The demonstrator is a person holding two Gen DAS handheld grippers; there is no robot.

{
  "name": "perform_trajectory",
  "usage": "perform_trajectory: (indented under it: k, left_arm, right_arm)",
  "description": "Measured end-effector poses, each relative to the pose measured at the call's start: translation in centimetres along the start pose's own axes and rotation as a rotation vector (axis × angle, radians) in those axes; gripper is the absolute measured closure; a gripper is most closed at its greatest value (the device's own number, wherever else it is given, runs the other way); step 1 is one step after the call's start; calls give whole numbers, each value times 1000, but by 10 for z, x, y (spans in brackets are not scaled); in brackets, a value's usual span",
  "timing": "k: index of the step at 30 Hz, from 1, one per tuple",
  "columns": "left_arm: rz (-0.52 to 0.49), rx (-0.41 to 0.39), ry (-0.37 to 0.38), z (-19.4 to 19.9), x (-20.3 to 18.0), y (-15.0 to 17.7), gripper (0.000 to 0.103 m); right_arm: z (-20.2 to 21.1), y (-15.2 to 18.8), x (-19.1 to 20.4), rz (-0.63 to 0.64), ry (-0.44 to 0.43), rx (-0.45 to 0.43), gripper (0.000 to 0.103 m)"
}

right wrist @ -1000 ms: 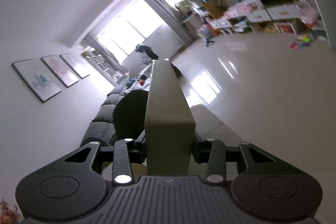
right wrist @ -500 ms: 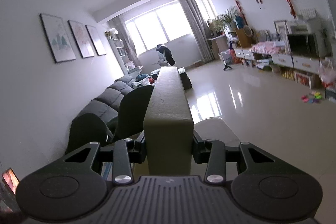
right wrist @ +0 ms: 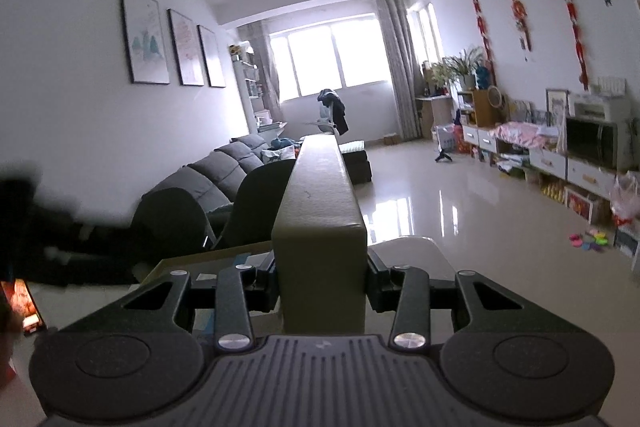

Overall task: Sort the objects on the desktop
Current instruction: 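Raise the lid upright with the right gripper while the left gripper grasps its opposite rim, then carry the lid with both grippers over the beige box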

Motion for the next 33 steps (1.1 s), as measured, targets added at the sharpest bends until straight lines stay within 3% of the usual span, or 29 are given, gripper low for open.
perform_trajectory:
  k: [9, 14, 17, 20, 27, 30, 33]
  left_arm:
    - [-66, 49, -31, -27, -18, -12, 11]
    - [-89, 74, -59, -34, -14, -8, 19]
    - [-64, 79, -61, -35, -5, -3, 26]
    - [-34, 77, -61, -32, 3, -2, 51]
    - [32, 70, -54, -20, 22, -3, 55]
    - [52, 62, -48, -15, 27, -2, 56]
    - [79, 61, -34, -9, 37, 0, 57]
  right_arm:
    - [6, 7, 33, 107, -9, -18, 58]
    - [8, 11, 51, 177, -18, -38, 57]
    - [11, 16, 63, 220, -39, -45, 56]
    - [13, 21, 76, 261, -79, -48, 54]
    - [11, 28, 94, 288, -134, -62, 50]
    - [10, 28, 90, 228, -180, -43, 43]
    - [9, 30, 79, 147, -220, -3, 25]
Point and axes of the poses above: each gripper's, at about its wrist camera, not at the fingertips, and z roughly against the way its jaws point, x to its left, y to its underside, the point moved 5 cm from there along -z, roughly the way its jaws point, and after that the axes turned 10 degrees about -x, right-handed, at the moved point
